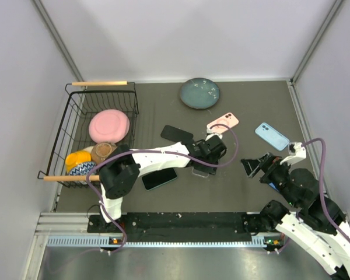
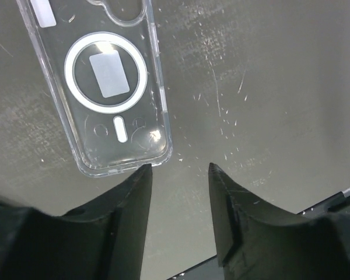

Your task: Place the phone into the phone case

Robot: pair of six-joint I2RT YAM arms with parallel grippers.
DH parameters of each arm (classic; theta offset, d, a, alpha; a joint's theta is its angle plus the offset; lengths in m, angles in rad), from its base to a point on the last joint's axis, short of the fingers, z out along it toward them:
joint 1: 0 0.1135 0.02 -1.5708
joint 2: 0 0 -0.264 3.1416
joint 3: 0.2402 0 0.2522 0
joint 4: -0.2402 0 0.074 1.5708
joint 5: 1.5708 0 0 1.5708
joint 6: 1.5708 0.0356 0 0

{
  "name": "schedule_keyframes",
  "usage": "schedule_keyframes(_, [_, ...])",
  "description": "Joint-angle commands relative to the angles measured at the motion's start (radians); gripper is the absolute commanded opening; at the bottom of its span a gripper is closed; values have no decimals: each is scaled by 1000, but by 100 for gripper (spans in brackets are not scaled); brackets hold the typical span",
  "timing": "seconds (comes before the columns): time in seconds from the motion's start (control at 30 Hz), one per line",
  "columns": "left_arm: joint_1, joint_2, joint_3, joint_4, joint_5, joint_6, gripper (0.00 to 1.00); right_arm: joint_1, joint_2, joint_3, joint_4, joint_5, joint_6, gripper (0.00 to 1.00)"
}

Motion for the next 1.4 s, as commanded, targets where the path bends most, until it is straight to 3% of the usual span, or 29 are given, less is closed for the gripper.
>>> schedule_keyframes(0.0, [-4,-75,40,-20,-48,61,54,10,-19,0,-5,7,1,91])
schedule_keyframes(0.03, [-3,-91,40,-36,-74,89,59,8,-23,-2,-5,7,-3,91])
schedule_keyframes(0.1, [-1,-140,40,-83,-162,158,80,10,-26,0,-8,9,-5,91])
schedule_keyframes(0.37, [2,-277,-64,-264,-174,580,80,10,-59,23,-40,33,-26,91])
schedule_keyframes(0.47, [4,-292,-94,-278,-191,719,84,10,-82,26,-47,49,-32,91])
schedule_keyframes(0.6, [19,-278,-91,-341,-127,801,84,11,-99,31,-48,63,-51,92])
schedule_keyframes(0.7, [40,-255,-89,-361,-94,864,99,11,-94,40,-48,49,-57,92])
schedule_keyframes(1.07, [235,-183,-96,-395,167,945,99,10,-109,38,-51,30,-69,92])
schedule_keyframes(1.37, [312,-137,-140,-373,218,1023,98,11,-117,41,-50,26,-77,92])
